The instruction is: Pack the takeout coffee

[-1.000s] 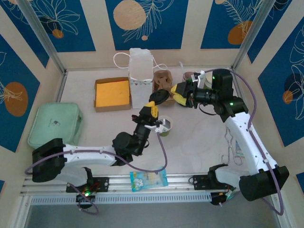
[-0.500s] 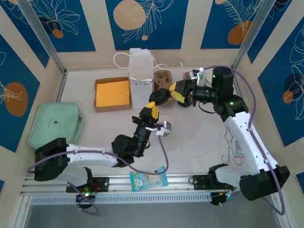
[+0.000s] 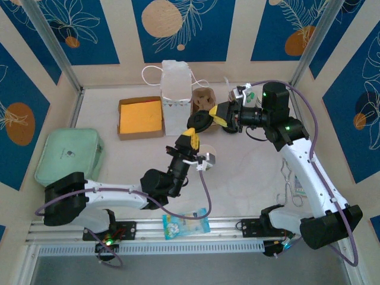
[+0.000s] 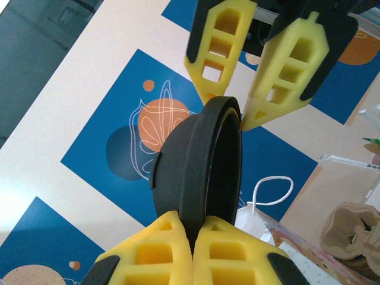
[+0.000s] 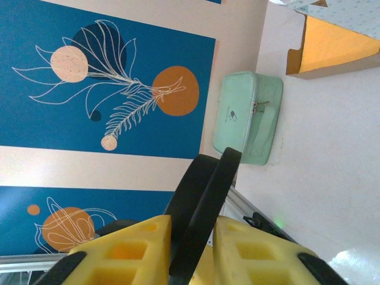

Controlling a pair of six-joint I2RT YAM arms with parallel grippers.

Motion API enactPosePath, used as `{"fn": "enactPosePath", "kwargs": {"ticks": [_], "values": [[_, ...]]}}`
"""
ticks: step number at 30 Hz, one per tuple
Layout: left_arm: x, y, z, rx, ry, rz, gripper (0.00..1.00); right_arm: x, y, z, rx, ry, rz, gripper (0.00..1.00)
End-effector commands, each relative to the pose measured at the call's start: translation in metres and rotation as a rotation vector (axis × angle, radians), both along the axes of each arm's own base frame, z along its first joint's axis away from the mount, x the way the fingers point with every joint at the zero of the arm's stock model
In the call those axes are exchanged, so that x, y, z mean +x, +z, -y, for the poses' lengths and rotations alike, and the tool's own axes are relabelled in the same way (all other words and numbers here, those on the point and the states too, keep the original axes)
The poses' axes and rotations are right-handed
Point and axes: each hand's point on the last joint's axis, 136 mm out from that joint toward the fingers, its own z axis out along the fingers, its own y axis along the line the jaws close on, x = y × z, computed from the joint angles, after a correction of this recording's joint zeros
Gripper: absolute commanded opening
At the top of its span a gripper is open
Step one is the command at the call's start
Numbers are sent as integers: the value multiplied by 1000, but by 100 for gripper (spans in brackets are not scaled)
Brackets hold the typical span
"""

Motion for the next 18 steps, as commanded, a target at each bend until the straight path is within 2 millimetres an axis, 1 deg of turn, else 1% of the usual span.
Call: {"fn": "enactPosePath", "kwargs": {"ticks": [1, 8, 10, 13, 18], "values": [[-5, 8, 5, -17, -18, 30, 0, -8, 10, -3, 10, 40, 24, 20], [-5, 1, 12, 24, -15, 38, 0, -12, 13, -4, 16, 47, 34, 13], [-4, -2, 13, 38, -12, 38, 7, -13, 14, -3, 17, 48, 40, 13], [-4, -2, 13, 38, -11, 36, 10, -14, 15, -3, 15, 49, 47, 11], [-5, -2, 14, 47, -12, 43, 9, -17, 14, -3, 12, 57, 52, 11]]}}
